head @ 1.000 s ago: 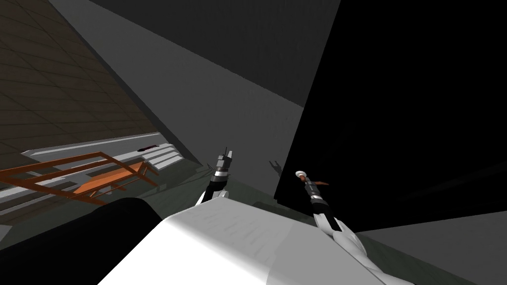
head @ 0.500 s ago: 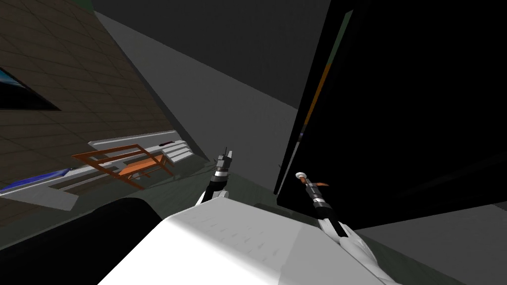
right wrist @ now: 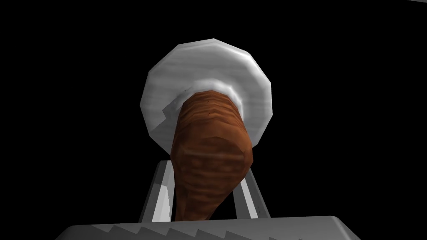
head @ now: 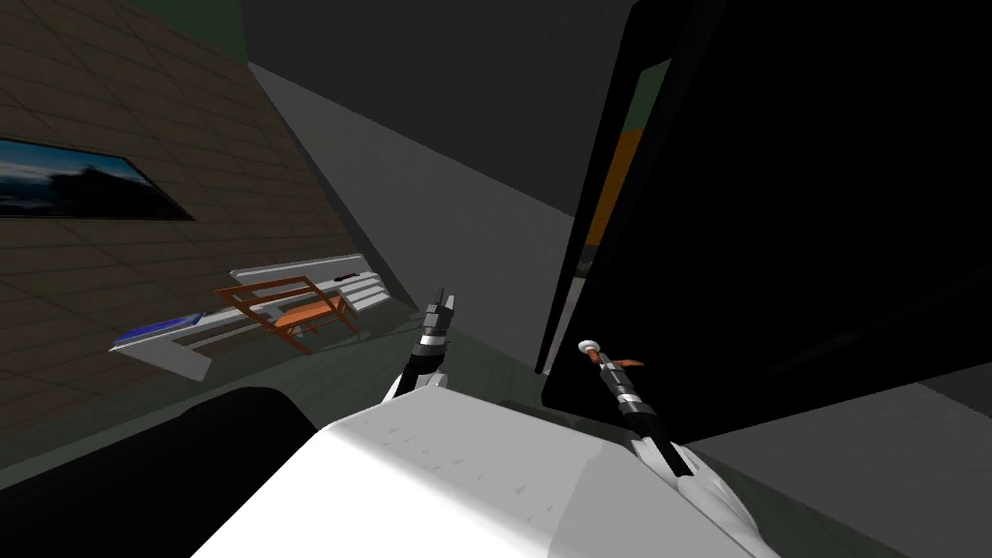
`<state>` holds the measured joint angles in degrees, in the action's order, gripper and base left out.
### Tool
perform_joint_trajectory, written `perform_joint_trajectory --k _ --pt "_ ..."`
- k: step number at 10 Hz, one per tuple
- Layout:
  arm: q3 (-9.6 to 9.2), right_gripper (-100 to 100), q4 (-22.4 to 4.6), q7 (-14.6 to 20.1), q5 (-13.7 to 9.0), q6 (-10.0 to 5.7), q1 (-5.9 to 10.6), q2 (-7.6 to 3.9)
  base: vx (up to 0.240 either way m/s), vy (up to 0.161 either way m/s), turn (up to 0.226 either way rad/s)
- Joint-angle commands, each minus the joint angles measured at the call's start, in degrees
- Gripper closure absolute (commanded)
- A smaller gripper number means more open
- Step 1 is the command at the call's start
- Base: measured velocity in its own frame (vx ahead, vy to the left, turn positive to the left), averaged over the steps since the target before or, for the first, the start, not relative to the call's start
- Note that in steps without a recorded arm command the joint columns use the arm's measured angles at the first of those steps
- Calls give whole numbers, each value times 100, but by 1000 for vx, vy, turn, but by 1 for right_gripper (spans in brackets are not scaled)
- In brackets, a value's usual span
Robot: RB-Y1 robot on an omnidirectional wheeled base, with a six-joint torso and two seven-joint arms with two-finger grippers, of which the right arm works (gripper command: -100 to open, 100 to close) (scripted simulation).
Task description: Pull the door open
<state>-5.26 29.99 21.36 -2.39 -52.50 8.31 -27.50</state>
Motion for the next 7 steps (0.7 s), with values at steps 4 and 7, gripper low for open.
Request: perform_joint_trajectory --k 4,7 --pt "-245 100 17 357 132 -580 -302 -325 -193 -88 103" --pt "-384 100 6 551 207 -899 -461 -500 -151 -73 65"
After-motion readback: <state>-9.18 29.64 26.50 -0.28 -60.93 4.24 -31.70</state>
